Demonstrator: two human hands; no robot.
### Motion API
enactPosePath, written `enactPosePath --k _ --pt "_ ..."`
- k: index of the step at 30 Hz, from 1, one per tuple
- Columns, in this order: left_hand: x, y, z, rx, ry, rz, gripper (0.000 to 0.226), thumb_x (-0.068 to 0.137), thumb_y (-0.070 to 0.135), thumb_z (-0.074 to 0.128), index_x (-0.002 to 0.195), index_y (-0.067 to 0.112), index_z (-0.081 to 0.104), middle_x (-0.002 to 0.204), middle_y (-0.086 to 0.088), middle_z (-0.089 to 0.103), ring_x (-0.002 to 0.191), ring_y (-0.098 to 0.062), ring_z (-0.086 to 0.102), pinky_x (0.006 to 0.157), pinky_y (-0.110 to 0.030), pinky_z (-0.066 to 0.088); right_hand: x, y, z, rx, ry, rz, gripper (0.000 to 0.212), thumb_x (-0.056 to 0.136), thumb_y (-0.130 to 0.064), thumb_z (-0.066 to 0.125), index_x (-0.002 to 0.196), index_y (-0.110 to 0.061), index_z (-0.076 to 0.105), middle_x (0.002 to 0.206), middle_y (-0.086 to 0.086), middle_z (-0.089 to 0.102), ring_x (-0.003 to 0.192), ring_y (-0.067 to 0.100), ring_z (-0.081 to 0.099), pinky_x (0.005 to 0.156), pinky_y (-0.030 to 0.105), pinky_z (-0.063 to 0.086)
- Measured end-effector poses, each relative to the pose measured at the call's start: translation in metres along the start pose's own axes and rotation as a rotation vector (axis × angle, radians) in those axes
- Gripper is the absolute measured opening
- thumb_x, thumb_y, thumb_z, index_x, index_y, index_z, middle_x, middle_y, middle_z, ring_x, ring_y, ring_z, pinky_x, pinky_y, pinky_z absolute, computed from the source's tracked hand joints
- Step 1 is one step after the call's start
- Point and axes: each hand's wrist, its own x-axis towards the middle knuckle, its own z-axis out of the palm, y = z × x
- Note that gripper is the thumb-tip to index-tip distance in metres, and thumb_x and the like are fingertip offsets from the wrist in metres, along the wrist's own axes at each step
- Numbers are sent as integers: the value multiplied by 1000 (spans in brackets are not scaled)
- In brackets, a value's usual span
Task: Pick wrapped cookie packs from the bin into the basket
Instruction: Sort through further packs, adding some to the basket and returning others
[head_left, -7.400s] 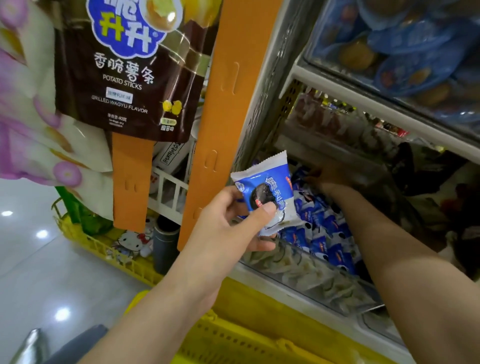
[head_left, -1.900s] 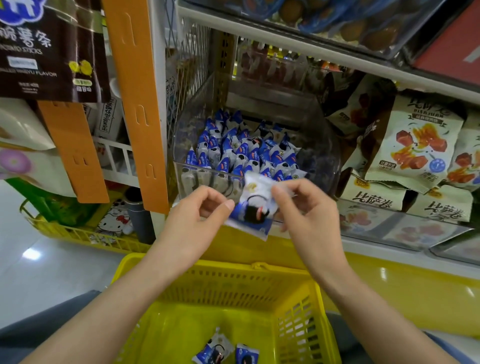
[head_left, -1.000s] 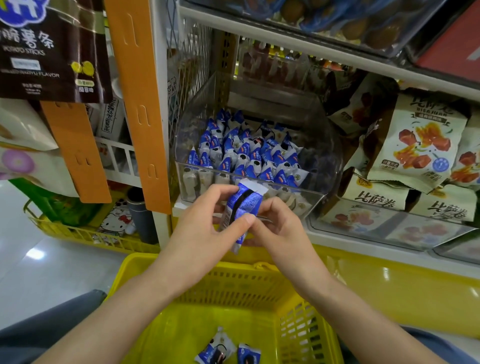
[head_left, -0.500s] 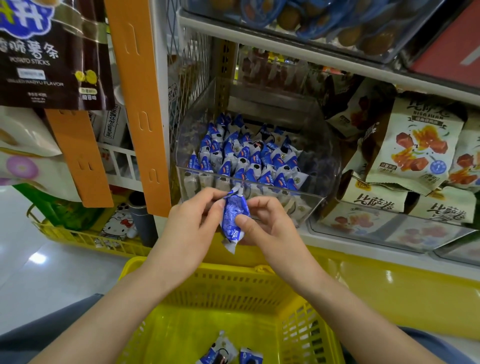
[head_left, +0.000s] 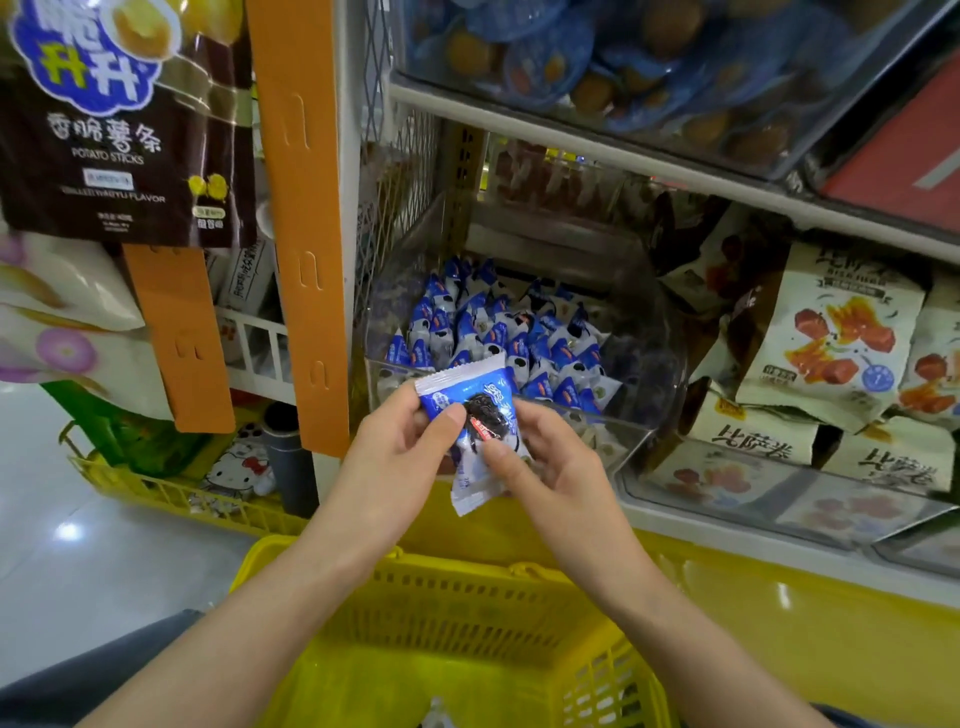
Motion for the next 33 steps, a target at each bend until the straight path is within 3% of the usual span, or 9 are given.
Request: enactPosePath --k 4,8,11,13,16,19,22,25,33 --pt "12 3 -7 388 54 208 22 91 27 50 112 25 52 97 10 63 84 5 58 63 -7 44 6 -14 -11 48 34 3 23 79 -24 63 102 -19 62 94 -10 72 88 5 67 74 17 53" --pt "36 7 -19 769 68 372 35 94 36 40 126 27 45 119 11 52 110 -4 46 88 -20 36 49 -29 -36 -77 275 -36 18 84 -25 65 101 -20 62 96 -7 70 87 2 66 72 14 51" --pt "49 2 -25 1117 -27 443 31 97 35 35 118 21 53 115 5 58 107 -14 51 92 -29 33 112 -30 -53 -322 472 -44 31 84 -34 66 106 -13 60 97 -4 63 89 9 60 72 21 47" --pt "54 -2 -28 1228 -67 473 33 97 36 32 106 20 59 104 4 63 98 -16 55 88 -29 33 156 -20 -58 -501 477 -74 31 86 -32 63 107 -9 61 98 2 60 91 12 55 67 17 37" --pt "57 -5 -32 1261 -79 495 37 97 38 30 95 20 62 91 3 65 87 -17 58 80 -28 34 211 7 -65 -579 354 35 32 91 -22 57 120 -8 54 119 11 58 109 23 54 85 23 39" --pt "59 -8 -33 1231 -72 533 39 95 37 30 87 19 63 83 3 65 78 -17 58 75 -30 37 250 28 -68 -738 303 165 28 91 -14 55 119 -10 52 117 14 55 112 27 52 102 41 41" --pt "60 -11 -34 1220 -35 578 39 94 36 29 80 20 63 74 5 64 69 -15 56 70 -29 39 269 35 -62 -921 288 173 41 90 -15 58 129 -8 50 133 15 51 121 30 48 103 41 39" --pt "62 -12 -34 1213 -24 602 38 93 35 29 76 21 61 71 6 62 66 -14 54 68 -29 39 275 37 -54 -1009 161 91 40 88 -13 59 127 -6 51 130 17 52 120 32 48 103 43 39" --pt "61 -14 -29 1166 11 587 40 93 34 29 82 21 65 73 7 64 68 -11 54 73 -30 42 284 34 -69 -746 134 142 38 83 -27 68 116 -8 61 121 13 61 109 26 58 96 38 47"
